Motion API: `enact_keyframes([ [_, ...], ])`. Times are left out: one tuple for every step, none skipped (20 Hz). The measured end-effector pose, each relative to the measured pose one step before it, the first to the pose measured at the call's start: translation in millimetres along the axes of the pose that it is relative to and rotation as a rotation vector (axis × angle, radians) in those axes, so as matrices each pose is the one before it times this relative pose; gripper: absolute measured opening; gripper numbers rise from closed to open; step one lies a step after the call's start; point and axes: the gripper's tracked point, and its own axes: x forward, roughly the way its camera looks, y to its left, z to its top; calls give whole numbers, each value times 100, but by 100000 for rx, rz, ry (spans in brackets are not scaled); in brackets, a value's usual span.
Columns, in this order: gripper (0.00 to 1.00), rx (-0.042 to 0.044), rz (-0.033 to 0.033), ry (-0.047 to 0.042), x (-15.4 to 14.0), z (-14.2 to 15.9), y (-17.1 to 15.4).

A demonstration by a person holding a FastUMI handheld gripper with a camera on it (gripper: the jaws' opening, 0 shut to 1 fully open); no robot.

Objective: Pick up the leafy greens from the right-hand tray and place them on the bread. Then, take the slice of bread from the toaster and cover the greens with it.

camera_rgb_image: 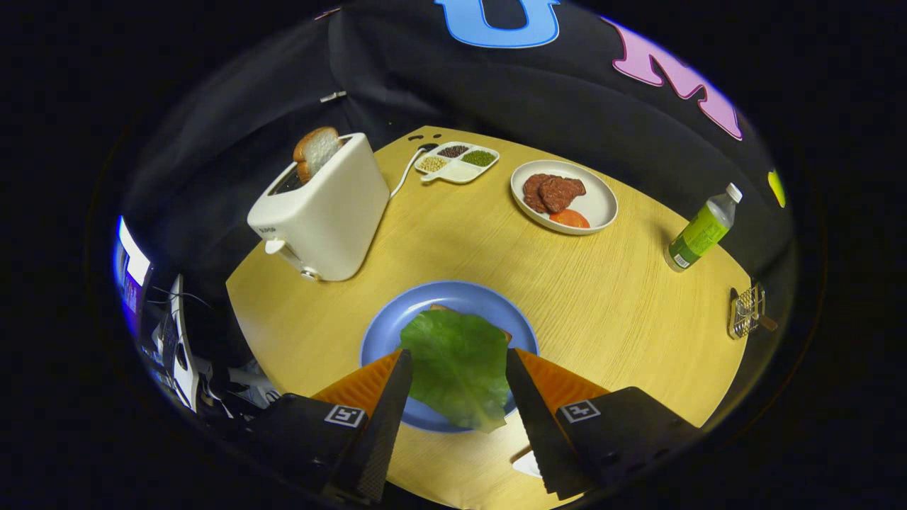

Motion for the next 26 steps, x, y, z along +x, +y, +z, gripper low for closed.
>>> enact_keyframes([
  [84,1,293,-2532,-541,1055,363],
  [84,334,792,-2941,-530,1444,562],
  [84,305,1146,-2877,-514,1466,750],
  [84,37,1053,-3213,-500,1790,748],
  [84,-337,1137,-2835,-334,1711,743],
  [84,-666,1062,-2550,-166,1792,834],
  [83,-656,1509,-2679,-100,1699,857],
  [84,-738,1744,-1956,114,1675,1051],
  [83,-785,1421,-1889,346,1532,991],
  [83,-1135,1368,-1310,594,1380,967],
  [84,-1157,934,-1277,831,1061,863],
  [83,-1156,1362,-603,898,1015,1049],
  [83,-710,1454,-450,876,784,941],
  [84,-532,1412,-918,1048,841,1074],
  [84,-279,1307,-614,993,648,921],
  [84,-52,1228,-69,1118,523,878],
  [84,-252,997,480,1205,188,791],
  [84,-480,413,888,1114,122,567],
  [84,-328,198,784,1041,7,284],
  [83,-329,-31,1265,971,-26,301],
  [84,-44,-539,1374,1078,-181,114],
  [84,-68,-769,1401,964,-138,-44],
  [84,-74,-394,1191,967,-13,46],
  [83,-347,-1136,1584,841,-285,-165],
  [84,-291,-1374,1529,665,-293,-153],
  [84,131,-1078,1566,642,-184,-134],
])
